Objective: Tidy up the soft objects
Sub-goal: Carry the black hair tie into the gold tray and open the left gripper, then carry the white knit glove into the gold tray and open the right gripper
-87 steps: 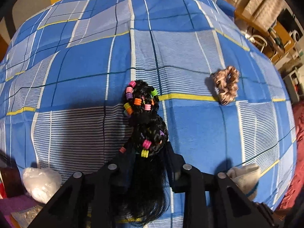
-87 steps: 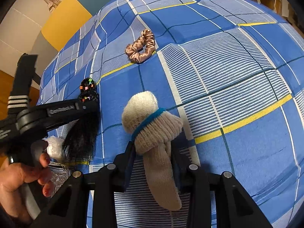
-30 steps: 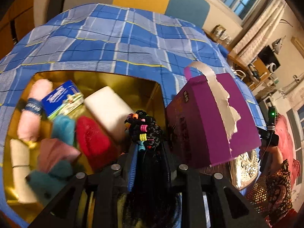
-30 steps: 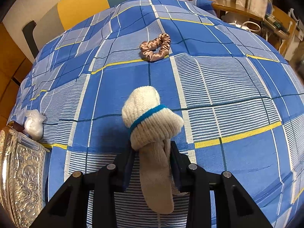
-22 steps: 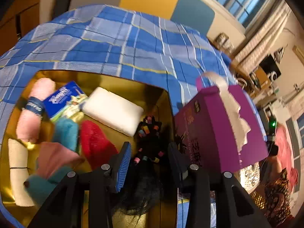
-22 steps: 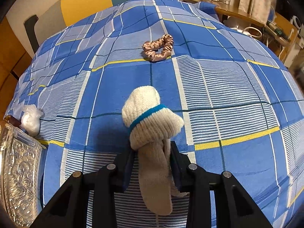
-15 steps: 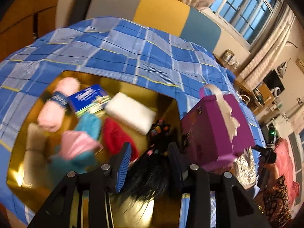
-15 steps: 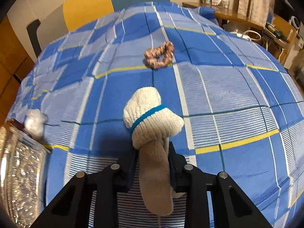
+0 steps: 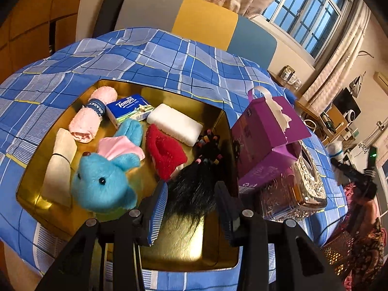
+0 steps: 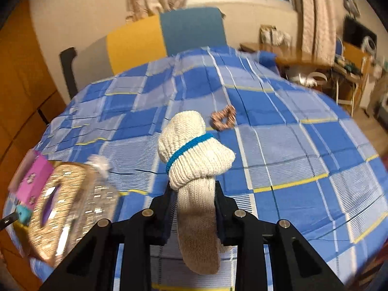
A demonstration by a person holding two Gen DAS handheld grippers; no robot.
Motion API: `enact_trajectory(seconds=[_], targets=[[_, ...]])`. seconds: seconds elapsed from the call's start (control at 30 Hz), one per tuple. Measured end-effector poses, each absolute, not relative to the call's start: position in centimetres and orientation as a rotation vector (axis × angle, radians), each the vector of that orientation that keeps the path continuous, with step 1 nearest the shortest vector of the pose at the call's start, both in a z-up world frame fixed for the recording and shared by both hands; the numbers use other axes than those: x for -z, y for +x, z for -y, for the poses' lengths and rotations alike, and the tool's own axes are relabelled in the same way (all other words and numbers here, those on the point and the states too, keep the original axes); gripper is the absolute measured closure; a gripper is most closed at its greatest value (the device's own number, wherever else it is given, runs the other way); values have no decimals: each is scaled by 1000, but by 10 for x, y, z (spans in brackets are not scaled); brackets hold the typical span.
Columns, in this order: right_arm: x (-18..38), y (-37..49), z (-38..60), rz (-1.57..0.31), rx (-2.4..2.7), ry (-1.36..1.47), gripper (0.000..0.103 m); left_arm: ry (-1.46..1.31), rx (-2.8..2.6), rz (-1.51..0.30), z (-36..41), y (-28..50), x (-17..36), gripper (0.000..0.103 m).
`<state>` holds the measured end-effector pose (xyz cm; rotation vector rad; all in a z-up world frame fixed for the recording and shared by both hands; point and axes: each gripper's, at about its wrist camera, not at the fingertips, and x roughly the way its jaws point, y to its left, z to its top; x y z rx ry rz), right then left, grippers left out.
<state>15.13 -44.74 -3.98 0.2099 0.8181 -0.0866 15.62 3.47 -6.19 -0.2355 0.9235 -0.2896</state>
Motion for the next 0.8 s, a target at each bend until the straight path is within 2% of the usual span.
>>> enact_trajectory(seconds=[0.23,0.37,0.53,0.8], targets=[[-31,122,353,-705,-141,127,74,-262,246,-871,-61,140,54,63],[-46,114,280,-692,-303,83,74,-284,210,-849,-82,131,51,63],[-33,117,193,-752,-487,82,74,-296,166,-824,-105,118,51,63],[34,149,81,-993,-581,53,74,-344,111,-809,-142,105,53,63]])
